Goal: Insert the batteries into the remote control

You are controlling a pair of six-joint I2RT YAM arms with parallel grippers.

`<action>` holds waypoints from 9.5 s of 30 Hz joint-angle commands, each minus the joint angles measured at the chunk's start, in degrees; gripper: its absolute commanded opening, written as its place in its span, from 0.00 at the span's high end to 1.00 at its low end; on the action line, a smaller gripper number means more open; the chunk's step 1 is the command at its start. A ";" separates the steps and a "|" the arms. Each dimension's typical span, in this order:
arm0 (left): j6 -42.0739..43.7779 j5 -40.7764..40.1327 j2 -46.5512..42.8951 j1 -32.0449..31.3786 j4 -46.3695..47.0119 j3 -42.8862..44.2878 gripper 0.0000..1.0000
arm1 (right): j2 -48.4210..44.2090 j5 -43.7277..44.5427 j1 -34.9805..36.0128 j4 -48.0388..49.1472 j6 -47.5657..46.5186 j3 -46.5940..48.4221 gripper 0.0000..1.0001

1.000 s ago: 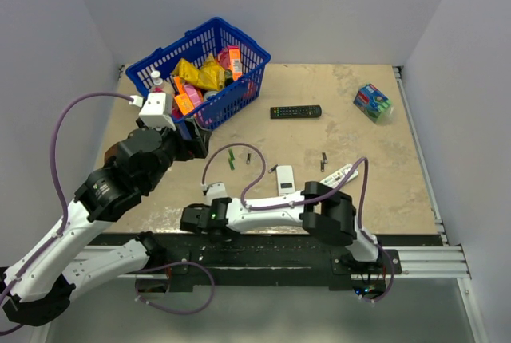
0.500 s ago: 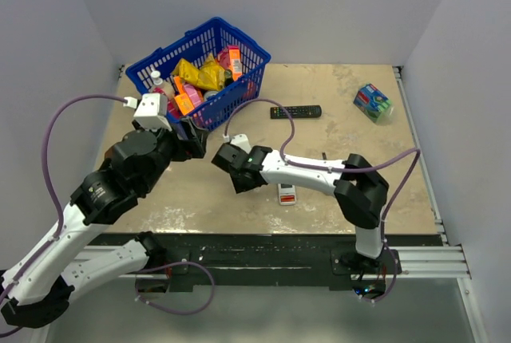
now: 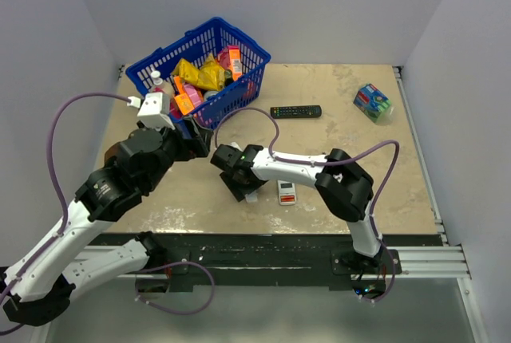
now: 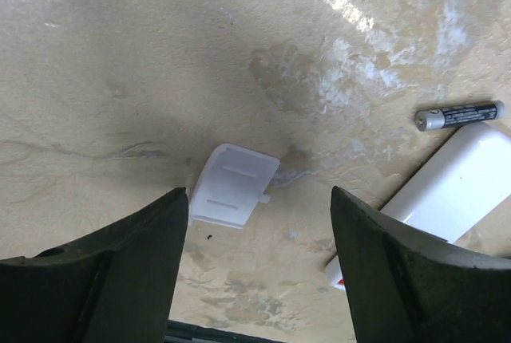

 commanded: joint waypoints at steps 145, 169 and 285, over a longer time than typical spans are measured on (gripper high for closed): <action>14.98 40.10 -2.95 23.42 23.51 -14.93 0.23 | -12.57 -53.23 -17.27 102.80 32.39 -50.00 1.00; 12.78 41.42 -3.30 23.42 23.33 -15.02 0.23 | -22.57 -36.36 -17.18 61.43 12.96 -47.90 0.93; 42.22 74.82 0.92 10.06 74.93 -26.27 0.45 | -48.94 -69.84 -21.57 70.03 26.76 -23.73 1.00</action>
